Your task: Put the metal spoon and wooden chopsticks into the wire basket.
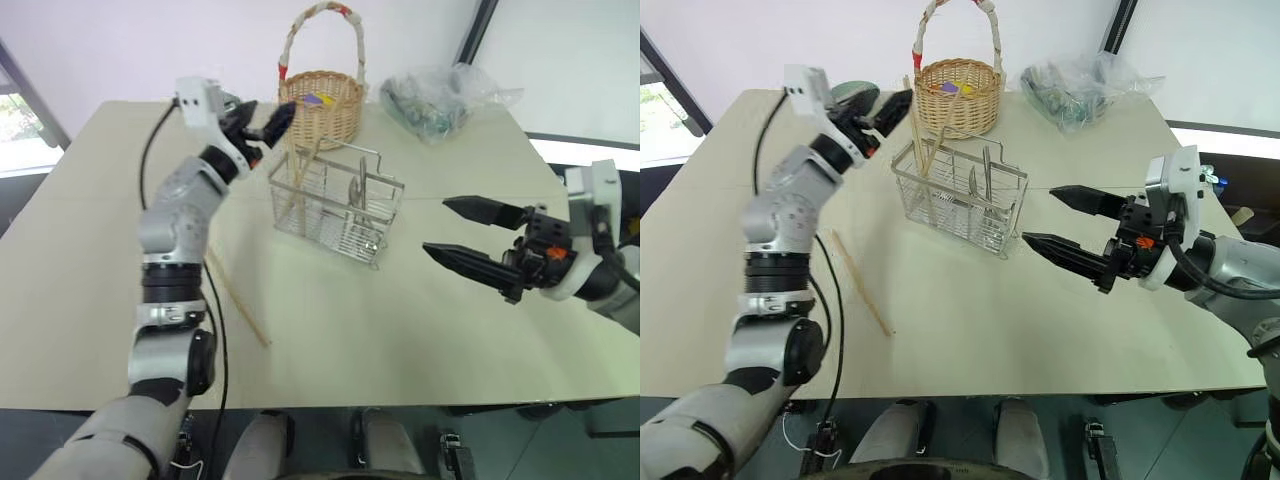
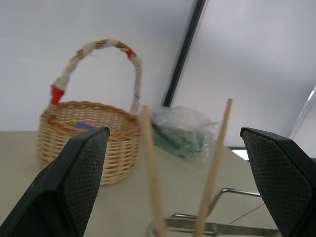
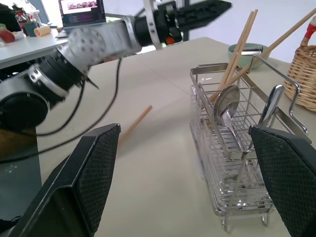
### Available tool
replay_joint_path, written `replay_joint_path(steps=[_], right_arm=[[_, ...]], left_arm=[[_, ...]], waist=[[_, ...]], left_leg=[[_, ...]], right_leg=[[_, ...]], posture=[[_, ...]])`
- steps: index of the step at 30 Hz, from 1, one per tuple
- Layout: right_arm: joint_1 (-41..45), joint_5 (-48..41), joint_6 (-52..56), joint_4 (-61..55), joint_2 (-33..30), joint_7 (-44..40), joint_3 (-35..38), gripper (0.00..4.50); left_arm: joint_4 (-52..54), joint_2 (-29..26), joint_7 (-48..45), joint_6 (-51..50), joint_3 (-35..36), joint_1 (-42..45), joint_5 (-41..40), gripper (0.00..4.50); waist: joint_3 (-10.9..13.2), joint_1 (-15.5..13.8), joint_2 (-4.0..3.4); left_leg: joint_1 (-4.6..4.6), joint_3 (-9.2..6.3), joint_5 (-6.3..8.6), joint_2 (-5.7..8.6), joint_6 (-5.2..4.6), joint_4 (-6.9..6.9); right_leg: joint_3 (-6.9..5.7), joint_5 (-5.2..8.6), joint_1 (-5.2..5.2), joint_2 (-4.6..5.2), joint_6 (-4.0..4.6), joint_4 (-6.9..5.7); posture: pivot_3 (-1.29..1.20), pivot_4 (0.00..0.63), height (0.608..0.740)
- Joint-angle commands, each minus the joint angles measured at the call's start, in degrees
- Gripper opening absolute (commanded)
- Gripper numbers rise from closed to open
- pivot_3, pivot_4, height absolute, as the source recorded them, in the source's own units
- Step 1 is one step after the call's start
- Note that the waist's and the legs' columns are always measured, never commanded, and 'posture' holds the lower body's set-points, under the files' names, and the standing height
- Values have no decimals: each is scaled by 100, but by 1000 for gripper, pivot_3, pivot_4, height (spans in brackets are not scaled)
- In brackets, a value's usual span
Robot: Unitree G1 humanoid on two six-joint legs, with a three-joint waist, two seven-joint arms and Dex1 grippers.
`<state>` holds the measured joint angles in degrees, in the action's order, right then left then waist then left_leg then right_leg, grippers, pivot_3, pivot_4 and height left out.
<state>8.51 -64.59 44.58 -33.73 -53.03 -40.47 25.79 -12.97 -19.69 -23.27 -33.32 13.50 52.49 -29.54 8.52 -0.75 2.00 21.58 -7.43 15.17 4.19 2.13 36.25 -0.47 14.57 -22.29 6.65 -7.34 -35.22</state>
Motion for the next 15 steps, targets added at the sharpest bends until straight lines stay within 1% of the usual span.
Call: replay_joint_path(steps=[1, 3, 5, 7, 9, 11, 15], right_arm=[[34, 82, -146, -45, -22, -121, 38, 4312], [29, 151, -174, -34, 0, -175, -1, 4312], [28, 241, -214, -11, 30, -232, -69, 4312], [2, 314, -261, -14, 40, -331, -145, 4312], [-7, 370, -297, -12, 47, -408, -204, 4312], [35, 462, -342, 19, 56, -478, -306, 4312], [131, 527, -373, 76, 76, -541, -430, 4312]], left_arm=[[182, -748, 235, -1183, 10, 523, 57, 4463], [-13, -1035, 732, -2334, 113, 782, 78, 4463], [-292, -1095, 1417, -3654, 416, 1054, 165, 4463], [-251, -1001, 1897, -4826, 699, 1089, 375, 4463], [-116, -825, 2171, -5572, 1005, 1104, 553, 4463], [1, -611, 2544, -5870, 1177, 963, 663, 4463], [67, -188, 3366, -5918, 1608, 674, 706, 4463]], waist=[[1, 3, -1], [0, 0, -3], [-1, -9, -2], [-1, 5, -2], [2, 5, 2], [5, 4, 7], [4, 4, 6]], left_leg=[[0, 0, 0, 0, 0, 0], [-4, 1, 0, 1, 0, -3], [-6, -5, 1, 4, -1, -2], [-9, -7, 1, 6, -2, -3], [-9, -7, 1, 6, -1, -4], [-6, -10, 0, 5, 0, -3], [-8, -9, -3, 2, 9, -6]], right_leg=[[0, 0, 0, -1, 0, 0], [0, 1, 1, -1, -1, 0], [-1, 3, 7, -2, -5, 1], [-1, 6, 9, -2, -10, -1], [-1, 6, 7, -3, -10, -4], [-1, 6, 1, -6, -10, -8], [0, 6, -1, -2, -9, -8]], posture=[[0, 150, 678], [0, 150, 678], [0, 150, 678], [0, 150, 678], [0, 150, 678], [0, 150, 678], [0, 150, 678]])
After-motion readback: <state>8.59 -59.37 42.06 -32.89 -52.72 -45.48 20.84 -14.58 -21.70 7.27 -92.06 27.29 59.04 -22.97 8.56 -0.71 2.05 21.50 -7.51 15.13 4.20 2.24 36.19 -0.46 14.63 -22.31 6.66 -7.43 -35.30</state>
